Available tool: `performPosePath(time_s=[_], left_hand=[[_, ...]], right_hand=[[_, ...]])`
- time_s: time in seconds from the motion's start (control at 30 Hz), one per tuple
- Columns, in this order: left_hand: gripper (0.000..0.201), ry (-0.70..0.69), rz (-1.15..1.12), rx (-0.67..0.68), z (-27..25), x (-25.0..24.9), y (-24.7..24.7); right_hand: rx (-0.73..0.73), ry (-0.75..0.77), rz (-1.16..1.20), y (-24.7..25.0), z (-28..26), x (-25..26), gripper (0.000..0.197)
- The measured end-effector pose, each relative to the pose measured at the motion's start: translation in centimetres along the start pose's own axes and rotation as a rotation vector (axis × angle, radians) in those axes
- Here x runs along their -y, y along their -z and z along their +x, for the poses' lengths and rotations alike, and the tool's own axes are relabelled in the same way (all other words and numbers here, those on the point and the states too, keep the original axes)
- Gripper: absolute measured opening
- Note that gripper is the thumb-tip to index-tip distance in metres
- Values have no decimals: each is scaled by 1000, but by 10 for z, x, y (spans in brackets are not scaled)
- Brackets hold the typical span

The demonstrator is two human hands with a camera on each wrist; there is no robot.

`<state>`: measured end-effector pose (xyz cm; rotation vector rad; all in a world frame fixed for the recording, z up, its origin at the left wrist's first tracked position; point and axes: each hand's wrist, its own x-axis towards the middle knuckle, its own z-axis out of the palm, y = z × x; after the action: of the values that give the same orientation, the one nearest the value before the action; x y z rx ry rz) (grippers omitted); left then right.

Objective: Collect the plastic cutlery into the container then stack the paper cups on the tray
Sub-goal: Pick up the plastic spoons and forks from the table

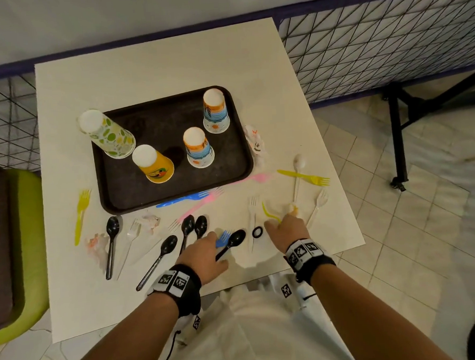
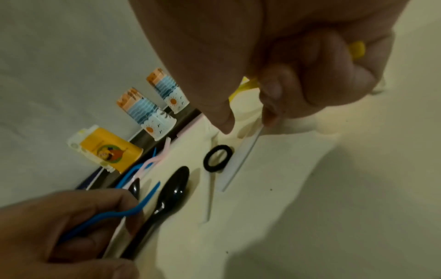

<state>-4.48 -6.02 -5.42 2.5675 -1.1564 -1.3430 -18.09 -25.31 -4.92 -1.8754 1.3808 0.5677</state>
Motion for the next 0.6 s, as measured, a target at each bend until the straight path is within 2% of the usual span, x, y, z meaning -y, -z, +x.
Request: performPosePath(time_s=[0.07, 0.17, 0.3, 0.37, 0.43, 0.47, 0.57, 0.6], left_hand=[[46, -6, 41, -8, 0, 0, 0], [27, -9, 59, -20, 6, -2, 0], [33, -28, 12, -64, 8, -6, 11], [39, -48, -50, -95, 7, -11, 15], [42, -82, -103, -131, 9, -16, 21], [41, -91, -130, -147, 11, -18, 25], [27, -61, -230, -175, 18, -27, 41], [24, -42, -257, -173, 20, -31, 47]], right_hand=[[2, -9, -84, -1, 1, 5, 59], [-1, -3, -166, 2, 4, 15, 47], [-30, 17, -94, 5, 4, 24, 26], [-34, -14, -26, 5, 3, 21, 25], [-60, -40, 68, 6, 3, 17, 36], [-84, -28, 110, 6, 3, 16, 38], [-125, 30, 238, 13, -2, 17, 21], [-133, 46, 287, 15, -4, 17, 24]])
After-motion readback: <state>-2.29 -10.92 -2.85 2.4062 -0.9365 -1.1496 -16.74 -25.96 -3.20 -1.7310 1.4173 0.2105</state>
